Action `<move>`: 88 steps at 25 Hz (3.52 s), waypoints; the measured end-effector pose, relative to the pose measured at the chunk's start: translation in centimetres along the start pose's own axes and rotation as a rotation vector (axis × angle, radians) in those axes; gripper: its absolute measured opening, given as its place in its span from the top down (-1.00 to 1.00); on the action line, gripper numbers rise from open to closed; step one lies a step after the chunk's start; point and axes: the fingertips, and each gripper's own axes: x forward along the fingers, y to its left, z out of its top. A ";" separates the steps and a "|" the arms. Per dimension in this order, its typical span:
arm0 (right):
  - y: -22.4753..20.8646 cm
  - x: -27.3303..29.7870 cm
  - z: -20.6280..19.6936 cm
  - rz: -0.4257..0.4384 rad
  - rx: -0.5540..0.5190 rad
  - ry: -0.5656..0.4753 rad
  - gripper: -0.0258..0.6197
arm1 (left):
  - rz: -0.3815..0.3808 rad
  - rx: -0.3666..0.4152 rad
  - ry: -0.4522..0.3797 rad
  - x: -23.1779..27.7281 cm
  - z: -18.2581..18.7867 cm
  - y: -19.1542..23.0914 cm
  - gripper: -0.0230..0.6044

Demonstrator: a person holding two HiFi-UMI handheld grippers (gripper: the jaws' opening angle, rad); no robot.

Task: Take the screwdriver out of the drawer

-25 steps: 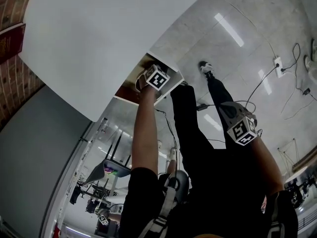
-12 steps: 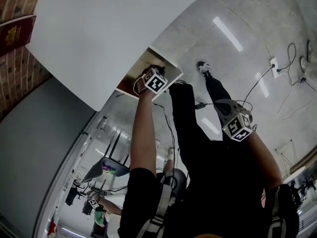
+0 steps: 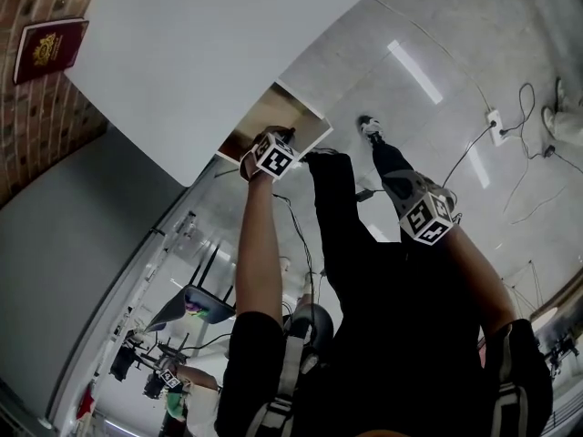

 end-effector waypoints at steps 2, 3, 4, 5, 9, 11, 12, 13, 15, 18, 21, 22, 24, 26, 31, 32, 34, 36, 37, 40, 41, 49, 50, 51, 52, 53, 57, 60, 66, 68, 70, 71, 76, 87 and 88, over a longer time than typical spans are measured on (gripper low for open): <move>0.0 -0.3 0.7 0.000 -0.014 -0.004 0.74 | 0.014 -0.064 -0.051 -1.8 0.8 -0.1 0.75; -0.2 -0.5 1.2 -0.002 -0.018 -0.010 0.74 | 0.019 -0.103 -0.082 -2.7 1.2 -0.2 0.75; -0.5 -0.7 1.7 -0.008 -0.018 -0.017 0.74 | 0.025 -0.134 -0.109 -3.5 1.6 -0.4 0.75; -0.9 -0.9 2.3 -0.015 -0.015 -0.027 0.74 | 0.031 -0.151 -0.130 -4.2 2.0 -0.7 0.75; -2.3 -1.8 4.6 -0.042 -0.021 -0.063 0.74 | 0.047 -0.157 -0.156 -6.2 2.5 -1.7 0.75; -2.7 -2.1 5.6 -0.054 -0.030 -0.078 0.74 | 0.055 -0.156 -0.161 -7.2 2.5 -1.9 0.75; -2.8 -2.3 6.0 -0.059 -0.033 -0.085 0.74 | 0.059 -0.155 -0.162 -7.7 2.4 -2.1 0.75; -2.8 -2.6 6.3 -0.063 -0.035 -0.092 0.74 | 0.065 -0.158 -0.164 -8.4 2.4 -2.3 0.75; -2.8 -3.1 6.8 -0.069 -0.039 -0.100 0.74 | 0.075 -0.170 -0.171 -9.8 2.4 -2.7 0.75; -2.7 -3.9 7.3 -0.071 -0.053 -0.101 0.74 | 0.083 -0.171 -0.187 -11.9 2.8 -3.5 0.75; -2.9 -4.9 7.7 -0.070 -0.077 -0.098 0.74 | 0.088 -0.168 -0.200 -13.7 3.3 -4.4 0.75; -3.0 -5.2 7.9 -0.073 -0.082 -0.098 0.74 | 0.092 -0.167 -0.203 -14.2 3.4 -4.7 0.75; -3.4 -5.7 8.2 -0.081 -0.088 -0.099 0.74 | 0.101 -0.164 -0.211 -15.3 3.6 -5.1 0.75; -3.6 -6.1 8.5 -0.089 -0.093 -0.101 0.74 | 0.112 -0.159 -0.218 -16.5 4.0 -5.6 0.75; -3.9 -7.4 9.5 -0.104 -0.111 -0.111 0.74 | 0.133 -0.168 -0.235 -18.6 4.4 -6.8 0.75; -3.9 -7.6 9.7 -0.104 -0.116 -0.113 0.74 | 0.141 -0.172 -0.241 -19.0 4.3 -6.8 0.75; -3.9 -7.9 10.0 -0.103 -0.130 -0.115 0.74 | 0.161 -0.175 -0.254 -19.6 4.2 -7.0 0.75; -3.8 -8.2 10.3 -0.101 -0.152 -0.116 0.74 | 0.185 -0.182 -0.263 -20.3 4.2 -7.2 0.75; -3.8 -8.3 10.5 -0.099 -0.164 -0.117 0.74 | 0.194 -0.189 -0.265 -20.8 4.1 -7.4 0.75; -4.0 -8.5 11.4 -0.096 -0.198 -0.124 0.74 | 0.225 -0.207 -0.280 -22.5 4.2 -7.6 0.75; -4.0 -8.4 11.7 -0.095 -0.208 -0.127 0.74 | 0.237 -0.211 -0.289 -23.2 4.2 -7.5 0.75; -3.4 -7.9 12.0 -0.055 -0.306 -0.089 0.74 | 0.333 -0.248 -0.382 -27.1 4.3 -7.6 0.75; -3.4 -7.9 12.2 -0.054 -0.313 -0.091 0.74 | 0.343 -0.245 -0.395 -27.2 4.2 -7.5 0.75; -3.3 -7.9 12.5 -0.053 -0.321 -0.093 0.74 | 0.348 -0.244 -0.405 -27.3 4.3 -7.7 0.75; -3.3 -7.9 12.8 -0.050 -0.329 -0.095 0.74 | 0.348 -0.244 -0.413 -27.4 4.4 -7.9 0.75; -3.2 -7.9 13.1 -0.048 -0.338 -0.098 0.74 | 0.347 -0.244 -0.422 -27.6 4.6 -8.3 0.75; -2.9 -8.4 14.9 -0.053 -0.355 -0.117 0.74 | 0.346 -0.257 -0.475 -28.1 5.0 -9.3 0.75; -2.5 -8.8 16.0 -0.054 -0.367 -0.132 0.74 | 0.348 -0.267 -0.501 -28.5 5.2 -10.5 0.75; -1.4 -10.1 17.9 -0.035 -0.431 -0.157 0.74 | 0.362 -0.268 -0.515 -28.0 5.5 -11.6 0.75; -1.2 -10.5 18.1 -0.030 -0.448 -0.160 0.74 | 0.371 -0.273 -0.538 -27.9 5.9 -11.8 0.75; -1.0 -10.9 18.1 -0.032 -0.459 -0.157 0.74 | 0.375 -0.284 -0.565 -27.8 6.0 -12.1 0.75; -1.0 -10.9 18.0 -0.035 -0.462 -0.154 0.74 | 0.372 -0.291 -0.573 -27.6 6.0 -12.4 0.75; -0.5 -10.8 17.9 -0.034 -0.469 -0.157 0.74 | 0.367 -0.309 -0.580 -28.0 5.6 -13.9 0.75; 0.7 -10.4 16.6 -0.002 -0.488 -0.169 0.74 | 0.410 -0.362 -0.589 -28.4 4.4 -15.9 0.75; 0.8 -10.5 16.4 0.001 -0.492 -0.168 0.74 | 0.415 -0.368 -0.590 -28.5 4.4 -16.1 0.75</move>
